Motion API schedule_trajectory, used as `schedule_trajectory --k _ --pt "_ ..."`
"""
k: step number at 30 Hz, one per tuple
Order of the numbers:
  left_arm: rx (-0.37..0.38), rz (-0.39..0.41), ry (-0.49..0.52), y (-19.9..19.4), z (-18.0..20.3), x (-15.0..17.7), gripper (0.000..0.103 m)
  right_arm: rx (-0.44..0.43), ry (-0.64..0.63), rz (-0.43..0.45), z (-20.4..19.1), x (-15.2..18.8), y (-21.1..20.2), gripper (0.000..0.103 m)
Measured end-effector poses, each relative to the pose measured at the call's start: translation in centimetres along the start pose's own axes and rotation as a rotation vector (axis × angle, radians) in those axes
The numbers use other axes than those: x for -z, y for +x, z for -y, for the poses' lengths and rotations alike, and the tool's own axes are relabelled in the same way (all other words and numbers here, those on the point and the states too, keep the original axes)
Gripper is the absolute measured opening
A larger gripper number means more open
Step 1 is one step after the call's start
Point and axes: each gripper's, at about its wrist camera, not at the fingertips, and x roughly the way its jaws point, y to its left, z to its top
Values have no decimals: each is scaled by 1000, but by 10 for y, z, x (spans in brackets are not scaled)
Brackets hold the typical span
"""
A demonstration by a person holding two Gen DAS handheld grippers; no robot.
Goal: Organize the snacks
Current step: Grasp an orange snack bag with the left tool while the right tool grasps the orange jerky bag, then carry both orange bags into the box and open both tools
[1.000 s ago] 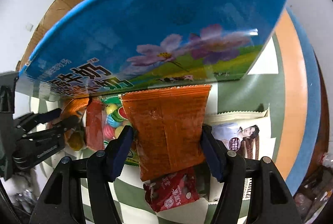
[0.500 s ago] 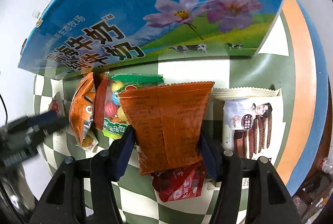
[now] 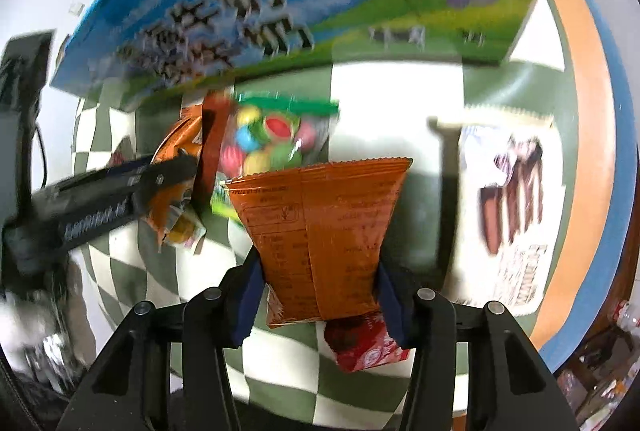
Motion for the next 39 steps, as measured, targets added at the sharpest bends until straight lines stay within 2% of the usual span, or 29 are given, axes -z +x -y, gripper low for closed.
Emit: schedule_trajectory --k 3,6,7,14,16,18,26,28,35,39 --pt "-3 -17 4 2 2 22 44 19 -20 -9 -8 10 7 54" --pt "-16 -25 11 12 5 26 44 31 -26 -15 -15 16 15 54" --pt "-16 -26 5 15 5 26 47 34 -26 -14 -16 16 19 54" --pt "13 -56 -44 37 -2 -20 50 33 -10 -3 -7 10 28 56" --pt "27 -34 -64 32 -2 -23 45 35 -15 11 -9 10 24 53" --pt "28 -8 -64 21 -1 -23 41 24 -19 29 -11 12 17 48" --pt "86 48 -79 -24 15 -4 37 -99 22 98 -8 12 -29 46" --pt "109 73 -78 -39 17 -9 37 -127 24 125 -9 8 -47 47" --pt "218 235 -98 -121 10 -26 36 -207 14 243 -17 -20 -117 46" --pt "215 325 -76 -166 0 -50 37 -219 10 310 -12 -50 -161 46"
